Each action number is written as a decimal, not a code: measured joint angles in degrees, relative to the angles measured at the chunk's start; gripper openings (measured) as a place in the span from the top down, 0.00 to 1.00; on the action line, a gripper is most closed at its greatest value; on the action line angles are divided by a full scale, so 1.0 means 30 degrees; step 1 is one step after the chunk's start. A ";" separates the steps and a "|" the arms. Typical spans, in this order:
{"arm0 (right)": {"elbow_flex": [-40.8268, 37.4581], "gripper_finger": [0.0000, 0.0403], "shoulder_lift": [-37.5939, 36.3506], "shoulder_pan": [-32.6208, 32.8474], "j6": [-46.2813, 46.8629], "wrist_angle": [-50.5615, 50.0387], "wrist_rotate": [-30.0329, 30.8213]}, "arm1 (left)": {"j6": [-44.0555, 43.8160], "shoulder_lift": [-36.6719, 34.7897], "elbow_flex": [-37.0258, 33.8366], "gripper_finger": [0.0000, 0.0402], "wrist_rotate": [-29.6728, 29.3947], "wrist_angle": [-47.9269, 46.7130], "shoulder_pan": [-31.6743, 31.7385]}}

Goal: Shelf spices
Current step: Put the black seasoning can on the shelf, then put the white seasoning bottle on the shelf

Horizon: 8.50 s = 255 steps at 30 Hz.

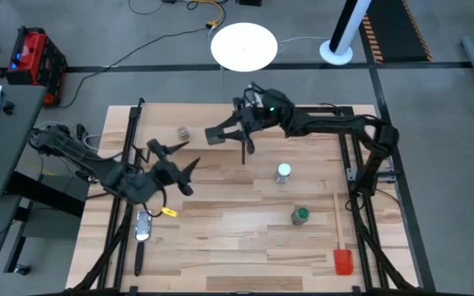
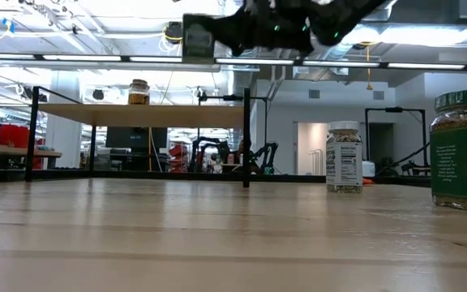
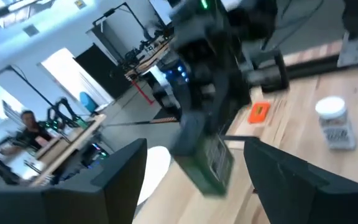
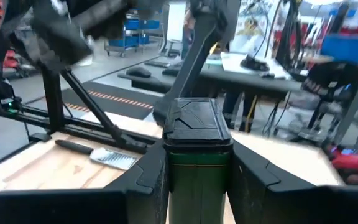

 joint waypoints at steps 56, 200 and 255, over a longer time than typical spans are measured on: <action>-0.7408 0.70 -0.1262 -0.0095 0.1902 0.6529 0.6353 | -0.8522 -0.0802 -0.0007 0.36 -0.2557 -0.6856 -0.0321; -0.2519 0.50 -0.7431 1.0367 -0.1674 -1.8732 1.1792 | -0.3884 -0.0329 -0.4607 0.36 1.7048 0.3909 0.1363; 0.5260 0.50 -0.0380 1.1003 -1.1410 -1.7426 1.1296 | -0.8409 0.7787 -0.7038 0.38 3.4715 1.8465 0.7784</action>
